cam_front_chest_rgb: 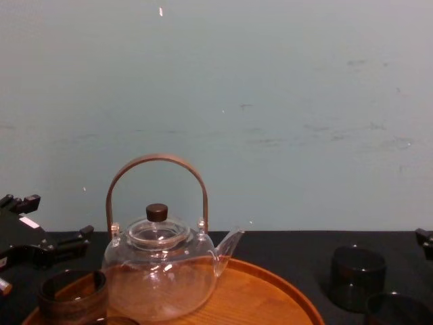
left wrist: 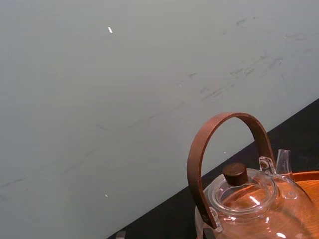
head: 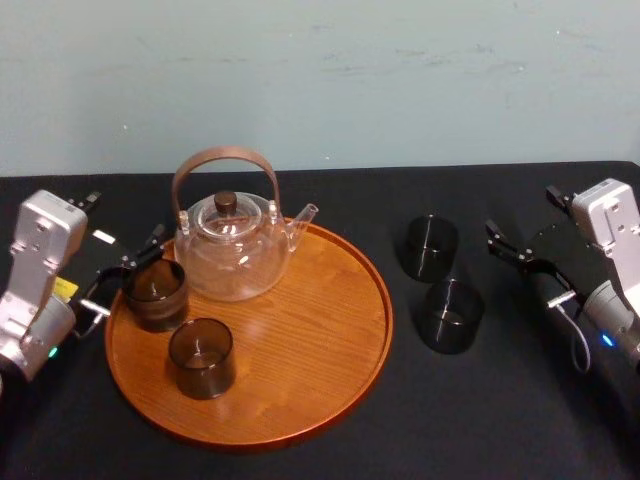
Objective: Pick up the glass from the table and place it on the tray.
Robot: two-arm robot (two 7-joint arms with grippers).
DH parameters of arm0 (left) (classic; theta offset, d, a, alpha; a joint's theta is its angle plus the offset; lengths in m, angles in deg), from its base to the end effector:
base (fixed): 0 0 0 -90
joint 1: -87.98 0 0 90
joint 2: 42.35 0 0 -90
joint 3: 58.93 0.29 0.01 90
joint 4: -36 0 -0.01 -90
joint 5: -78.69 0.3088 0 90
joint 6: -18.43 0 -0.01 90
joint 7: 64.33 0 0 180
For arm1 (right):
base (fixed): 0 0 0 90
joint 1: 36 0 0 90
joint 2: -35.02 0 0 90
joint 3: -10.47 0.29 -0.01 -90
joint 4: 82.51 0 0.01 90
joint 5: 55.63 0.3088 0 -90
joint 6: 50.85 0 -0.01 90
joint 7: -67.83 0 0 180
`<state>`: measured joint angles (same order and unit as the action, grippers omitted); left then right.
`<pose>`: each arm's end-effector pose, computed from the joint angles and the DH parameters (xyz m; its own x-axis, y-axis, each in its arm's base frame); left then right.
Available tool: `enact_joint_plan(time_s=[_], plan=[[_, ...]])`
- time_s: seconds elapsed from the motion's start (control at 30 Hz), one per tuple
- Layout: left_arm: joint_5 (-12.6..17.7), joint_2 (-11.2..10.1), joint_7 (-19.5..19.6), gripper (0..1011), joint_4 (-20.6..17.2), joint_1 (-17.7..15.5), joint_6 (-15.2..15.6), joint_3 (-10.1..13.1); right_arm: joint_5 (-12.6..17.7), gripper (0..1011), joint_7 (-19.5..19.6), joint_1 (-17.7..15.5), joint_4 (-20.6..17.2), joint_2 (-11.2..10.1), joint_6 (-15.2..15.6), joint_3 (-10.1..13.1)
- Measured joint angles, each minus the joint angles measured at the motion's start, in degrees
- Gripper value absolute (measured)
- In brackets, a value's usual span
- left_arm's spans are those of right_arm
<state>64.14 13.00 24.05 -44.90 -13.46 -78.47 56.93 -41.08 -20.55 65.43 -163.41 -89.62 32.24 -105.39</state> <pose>0.3581 0.0827 -0.3022 0.2922 0.8803 0.3738 -0.9553 0.2872 0.0702 0.3581 -0.0827 -0.3023 0.2923 -0.8803 0.3736 0.9553 0.2873 -0.0702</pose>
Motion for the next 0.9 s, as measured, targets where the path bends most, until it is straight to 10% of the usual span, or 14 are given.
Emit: enact_joint_plan(time_s=[0.9], plan=[[0.0,0.0,0.0,1001,0.0,0.0,0.0,0.0,0.0,1002,0.0,0.0,0.0,0.0,0.0,0.0]])
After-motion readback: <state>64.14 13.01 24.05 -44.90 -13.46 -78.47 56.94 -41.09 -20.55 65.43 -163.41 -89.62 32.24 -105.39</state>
